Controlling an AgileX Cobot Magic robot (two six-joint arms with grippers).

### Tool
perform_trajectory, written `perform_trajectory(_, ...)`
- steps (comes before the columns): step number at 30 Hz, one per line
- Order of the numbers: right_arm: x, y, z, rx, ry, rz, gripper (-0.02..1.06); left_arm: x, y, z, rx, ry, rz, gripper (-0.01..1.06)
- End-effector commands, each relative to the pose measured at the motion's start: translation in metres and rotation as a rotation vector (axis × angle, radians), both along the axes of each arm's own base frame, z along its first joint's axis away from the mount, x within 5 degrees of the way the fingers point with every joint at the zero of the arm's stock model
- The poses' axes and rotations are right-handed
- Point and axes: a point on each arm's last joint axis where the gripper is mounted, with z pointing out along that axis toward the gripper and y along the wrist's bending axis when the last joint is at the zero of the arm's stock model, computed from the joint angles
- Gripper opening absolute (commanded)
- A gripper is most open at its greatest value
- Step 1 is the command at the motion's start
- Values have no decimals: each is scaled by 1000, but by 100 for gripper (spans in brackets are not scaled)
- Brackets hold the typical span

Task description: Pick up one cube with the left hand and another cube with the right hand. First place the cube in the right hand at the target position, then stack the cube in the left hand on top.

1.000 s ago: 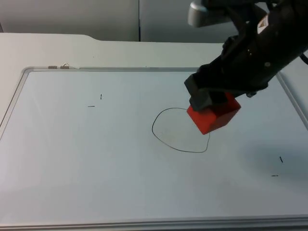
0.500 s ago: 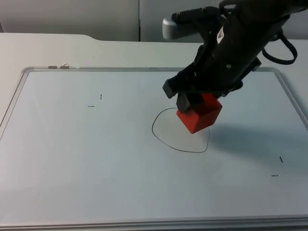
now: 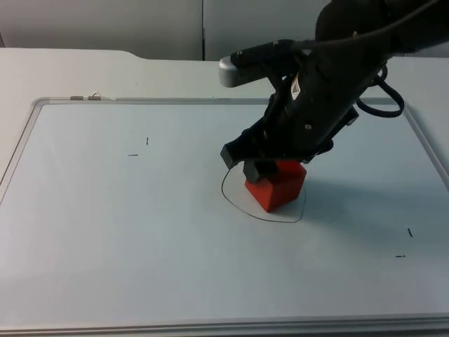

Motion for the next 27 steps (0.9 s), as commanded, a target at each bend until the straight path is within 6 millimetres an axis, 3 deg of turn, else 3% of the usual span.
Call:
perform_trajectory(1,3,3,2,10,-21,5,0,-1,-1,1,-23,-13,-6,0)
perform_trajectory(15,5,4,-7,11,-24,10,0,-1,-1,1,-22,-12,-6,0)
perform_trajectory(18,5,4,-7,8,-25,13,6,-1,-1,1,-22,-12,-6,0)
perform_trajectory(22,5,4,-7,6,-30,18,41,-1,-1,1,-21,-10,-5,0)
perform_trajectory(23,5,4,-7,6,-30,18,41,-1,-1,1,-21,-10,-5,0)
perform_trajectory(25,5,4,-6,10,-35,18,70,-1,-1,1,-21,-10,-5,0)
perform_trajectory(27,6,5,-4,20,-47,19,87,-1,-1,1,-21,-10,-5,0)
